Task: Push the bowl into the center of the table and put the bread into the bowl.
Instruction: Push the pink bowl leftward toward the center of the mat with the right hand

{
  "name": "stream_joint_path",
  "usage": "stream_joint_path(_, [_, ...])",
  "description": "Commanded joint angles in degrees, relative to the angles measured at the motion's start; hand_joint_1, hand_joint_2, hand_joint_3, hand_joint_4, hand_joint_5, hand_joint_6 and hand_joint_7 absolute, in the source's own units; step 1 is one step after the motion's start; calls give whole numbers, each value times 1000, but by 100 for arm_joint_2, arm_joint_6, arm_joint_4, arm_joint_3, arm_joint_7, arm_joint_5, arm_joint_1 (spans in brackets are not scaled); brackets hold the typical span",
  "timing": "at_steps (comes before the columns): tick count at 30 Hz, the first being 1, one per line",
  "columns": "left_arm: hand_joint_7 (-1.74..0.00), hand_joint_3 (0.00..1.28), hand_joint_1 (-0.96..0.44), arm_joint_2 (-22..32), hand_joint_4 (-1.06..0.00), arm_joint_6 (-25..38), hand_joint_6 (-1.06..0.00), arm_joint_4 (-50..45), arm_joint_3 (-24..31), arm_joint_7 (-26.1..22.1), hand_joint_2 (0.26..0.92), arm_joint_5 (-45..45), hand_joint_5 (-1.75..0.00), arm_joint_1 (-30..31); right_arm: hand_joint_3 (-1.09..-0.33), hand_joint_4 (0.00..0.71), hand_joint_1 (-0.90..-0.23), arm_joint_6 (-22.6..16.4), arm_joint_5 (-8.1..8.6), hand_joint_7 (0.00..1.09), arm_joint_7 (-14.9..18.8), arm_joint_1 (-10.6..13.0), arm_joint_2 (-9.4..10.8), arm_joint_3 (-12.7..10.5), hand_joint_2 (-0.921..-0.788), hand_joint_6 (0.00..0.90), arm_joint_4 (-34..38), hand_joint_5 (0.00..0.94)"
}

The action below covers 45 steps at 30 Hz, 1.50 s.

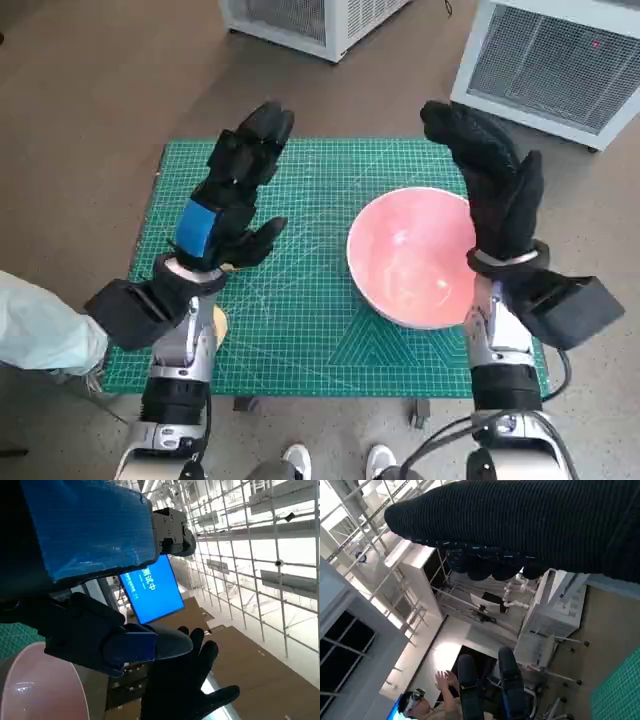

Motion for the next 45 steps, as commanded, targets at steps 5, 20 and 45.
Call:
stream_joint_path(5, [-441, 382, -674, 28, -141, 10, 1, -19, 14, -15, 921, -50, -2, -88, -762, 202, -699, 17, -5, 445, 48, 31, 16, -8, -921, 90, 83, 0])
stream_joint_path(20, [-442, 384, -666, 57, -141, 24, 1, -1, 16, 0, 921, -15, -2, -124, -764, 204, -689, 8, -24, 446, 58, 13, 14, 9, -921, 88, 83, 1])
stream_joint_path(45, [-449, 382, -674, 87, -147, 38, 1, -29, 16, -9, 921, -22, -4, -56, -744, 215, -681, -212, 424, 427, 526, -58, -511, -582, -921, 99, 970, 4])
